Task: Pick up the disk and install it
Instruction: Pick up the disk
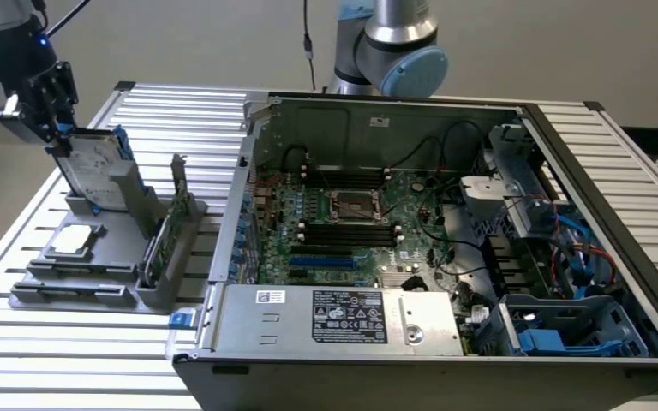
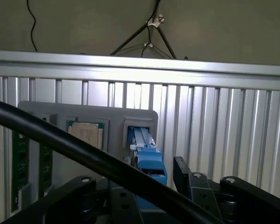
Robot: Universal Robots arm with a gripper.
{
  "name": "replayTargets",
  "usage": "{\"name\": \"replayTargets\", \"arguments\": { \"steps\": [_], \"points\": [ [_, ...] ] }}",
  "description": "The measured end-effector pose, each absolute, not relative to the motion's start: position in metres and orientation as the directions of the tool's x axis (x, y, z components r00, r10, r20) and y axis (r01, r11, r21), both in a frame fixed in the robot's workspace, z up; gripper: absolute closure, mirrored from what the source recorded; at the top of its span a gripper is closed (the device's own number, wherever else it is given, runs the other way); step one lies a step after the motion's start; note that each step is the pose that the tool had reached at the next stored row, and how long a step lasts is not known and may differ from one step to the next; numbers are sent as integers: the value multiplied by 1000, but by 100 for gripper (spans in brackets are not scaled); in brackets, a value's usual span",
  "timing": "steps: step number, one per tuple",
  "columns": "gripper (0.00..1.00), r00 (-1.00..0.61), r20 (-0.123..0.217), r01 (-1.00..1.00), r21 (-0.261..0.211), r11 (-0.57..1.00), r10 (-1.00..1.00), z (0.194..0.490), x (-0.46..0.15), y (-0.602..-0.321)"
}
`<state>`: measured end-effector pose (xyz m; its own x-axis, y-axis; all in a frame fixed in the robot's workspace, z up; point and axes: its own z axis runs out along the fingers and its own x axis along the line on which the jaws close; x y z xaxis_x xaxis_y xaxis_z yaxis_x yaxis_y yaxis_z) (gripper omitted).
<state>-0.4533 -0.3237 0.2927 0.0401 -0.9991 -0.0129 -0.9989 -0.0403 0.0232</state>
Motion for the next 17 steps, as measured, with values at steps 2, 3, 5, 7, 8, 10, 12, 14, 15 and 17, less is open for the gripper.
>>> {"name": "replayTargets", "arguments": {
  "steps": [2, 3, 5, 7, 8, 10, 12, 14, 15, 17],
  "points": [
    [52, 40, -12, -999, 23, -41, -999, 293, -453, -323],
    [52, 40, -12, -999, 23, -40, -999, 293, -453, -323],
    [52, 40, -10, -999, 23, -40, -999, 293, -453, -323],
    [52, 40, -8, -999, 23, -40, -999, 293, -453, -323],
    [52, 40, -7, -999, 24, -40, -999, 293, -453, -323],
    [52, 40, -4, -999, 24, -40, -999, 293, -452, -323],
    [52, 39, -2, -999, 24, -39, -999, 293, -451, -323],
    [52, 38, -1, -999, 24, -38, -999, 292, -450, -323],
    [52, 37, 0, -999, 24, -37, -999, 292, -450, -323],
    [52, 32, 0, -999, 24, -32, -999, 292, -450, -323]
  ]
}}
